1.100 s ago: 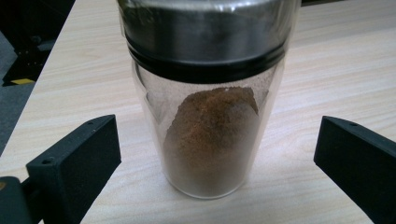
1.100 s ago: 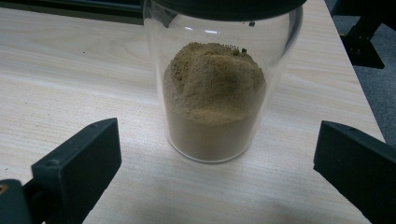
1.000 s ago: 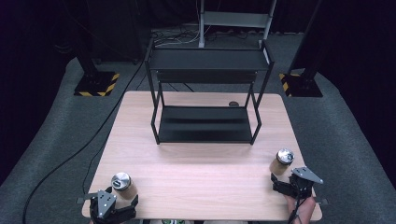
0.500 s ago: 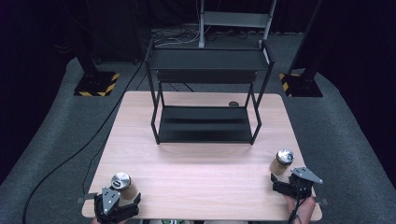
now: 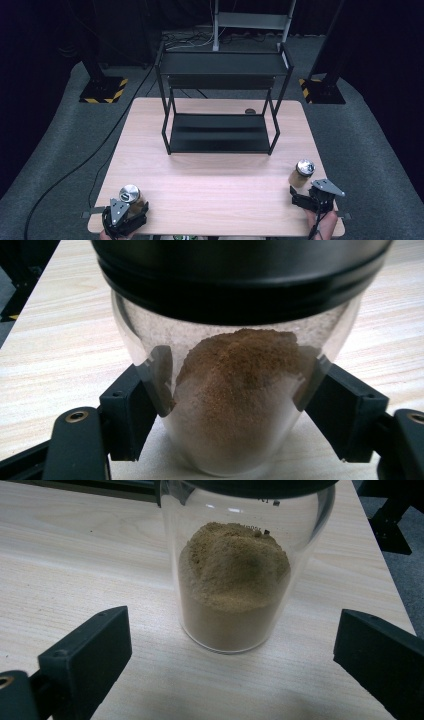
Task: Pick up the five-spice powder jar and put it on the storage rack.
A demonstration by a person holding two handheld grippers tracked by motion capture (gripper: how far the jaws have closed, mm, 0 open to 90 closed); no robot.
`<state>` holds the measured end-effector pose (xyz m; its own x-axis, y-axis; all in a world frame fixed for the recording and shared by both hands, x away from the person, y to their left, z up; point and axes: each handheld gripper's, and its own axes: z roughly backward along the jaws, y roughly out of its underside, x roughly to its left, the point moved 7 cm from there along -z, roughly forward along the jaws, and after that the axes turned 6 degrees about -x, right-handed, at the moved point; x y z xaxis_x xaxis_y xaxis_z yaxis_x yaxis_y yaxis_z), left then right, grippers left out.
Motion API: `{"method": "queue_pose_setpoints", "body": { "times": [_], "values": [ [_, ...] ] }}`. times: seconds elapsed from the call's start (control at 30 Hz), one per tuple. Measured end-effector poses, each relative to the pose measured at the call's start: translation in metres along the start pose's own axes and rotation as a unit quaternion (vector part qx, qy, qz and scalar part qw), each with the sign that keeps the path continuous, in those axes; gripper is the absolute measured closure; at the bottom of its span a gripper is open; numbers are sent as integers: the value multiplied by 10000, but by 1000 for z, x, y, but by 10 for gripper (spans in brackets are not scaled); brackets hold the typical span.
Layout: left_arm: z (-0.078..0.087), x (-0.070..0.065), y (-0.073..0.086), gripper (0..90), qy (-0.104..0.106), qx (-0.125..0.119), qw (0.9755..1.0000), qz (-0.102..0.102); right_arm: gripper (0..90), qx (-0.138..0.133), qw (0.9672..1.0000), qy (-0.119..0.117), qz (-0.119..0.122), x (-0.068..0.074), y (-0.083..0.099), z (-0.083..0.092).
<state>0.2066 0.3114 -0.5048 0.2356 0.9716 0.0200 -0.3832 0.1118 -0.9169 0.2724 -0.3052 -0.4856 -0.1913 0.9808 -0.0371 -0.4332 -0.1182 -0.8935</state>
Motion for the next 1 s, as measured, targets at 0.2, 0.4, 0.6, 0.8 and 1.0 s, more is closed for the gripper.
{"method": "queue_pose_setpoints", "body": {
  "times": [0.2,0.4,0.6,0.8,1.0],
  "values": [
    [0,2,1,306,28,-32,10000,64,15,18,10000,6,18,0,0,0],
    [0,3,-1,314,63,-16,10000,45,15,19,10000,-2,16,0,0,0],
    [1,4,-4,315,119,55,9999,42,15,27,10000,-6,20,0,-1,-1],
    [2,2,-8,316,164,99,9998,1,15,31,10000,0,22,0,-1,-1],
    [2,0,-15,315,232,131,9996,-68,15,35,10000,-13,26,0,-1,-1]
  ]
}}
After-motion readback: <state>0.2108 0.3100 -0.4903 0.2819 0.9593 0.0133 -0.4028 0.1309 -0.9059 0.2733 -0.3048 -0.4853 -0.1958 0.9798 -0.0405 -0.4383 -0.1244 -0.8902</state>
